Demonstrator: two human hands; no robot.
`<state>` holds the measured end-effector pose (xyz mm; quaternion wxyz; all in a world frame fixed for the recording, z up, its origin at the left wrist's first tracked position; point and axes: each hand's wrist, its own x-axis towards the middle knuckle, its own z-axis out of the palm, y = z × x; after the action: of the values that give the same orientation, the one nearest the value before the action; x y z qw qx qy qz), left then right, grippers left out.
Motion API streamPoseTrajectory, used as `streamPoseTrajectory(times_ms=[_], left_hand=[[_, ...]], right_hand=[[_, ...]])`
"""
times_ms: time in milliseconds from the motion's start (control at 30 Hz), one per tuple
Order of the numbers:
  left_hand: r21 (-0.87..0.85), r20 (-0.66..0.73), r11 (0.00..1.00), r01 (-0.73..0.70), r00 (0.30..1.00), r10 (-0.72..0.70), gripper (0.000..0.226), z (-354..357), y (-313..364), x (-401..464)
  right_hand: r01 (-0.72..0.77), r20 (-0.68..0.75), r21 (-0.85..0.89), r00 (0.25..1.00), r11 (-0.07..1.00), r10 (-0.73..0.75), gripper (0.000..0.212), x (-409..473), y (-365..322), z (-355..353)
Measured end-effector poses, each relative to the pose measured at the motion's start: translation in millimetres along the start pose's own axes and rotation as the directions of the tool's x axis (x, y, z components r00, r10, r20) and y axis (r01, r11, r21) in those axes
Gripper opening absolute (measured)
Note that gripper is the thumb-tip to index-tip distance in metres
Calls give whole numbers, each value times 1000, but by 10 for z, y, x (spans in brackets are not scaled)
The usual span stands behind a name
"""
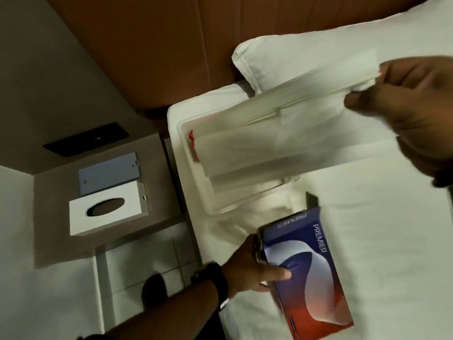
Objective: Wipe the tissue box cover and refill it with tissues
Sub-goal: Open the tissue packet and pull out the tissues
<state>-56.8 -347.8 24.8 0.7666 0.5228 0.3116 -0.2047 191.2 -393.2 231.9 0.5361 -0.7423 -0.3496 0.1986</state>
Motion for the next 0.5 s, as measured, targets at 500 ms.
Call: streamPoseTrajectory(times_ms=[500], left_hand=[[-88, -172, 929, 359, 913, -369, 109, -688, -362, -87]], right_hand=[[-434, 97, 343, 898, 833, 428, 19, -413, 603, 1181]])
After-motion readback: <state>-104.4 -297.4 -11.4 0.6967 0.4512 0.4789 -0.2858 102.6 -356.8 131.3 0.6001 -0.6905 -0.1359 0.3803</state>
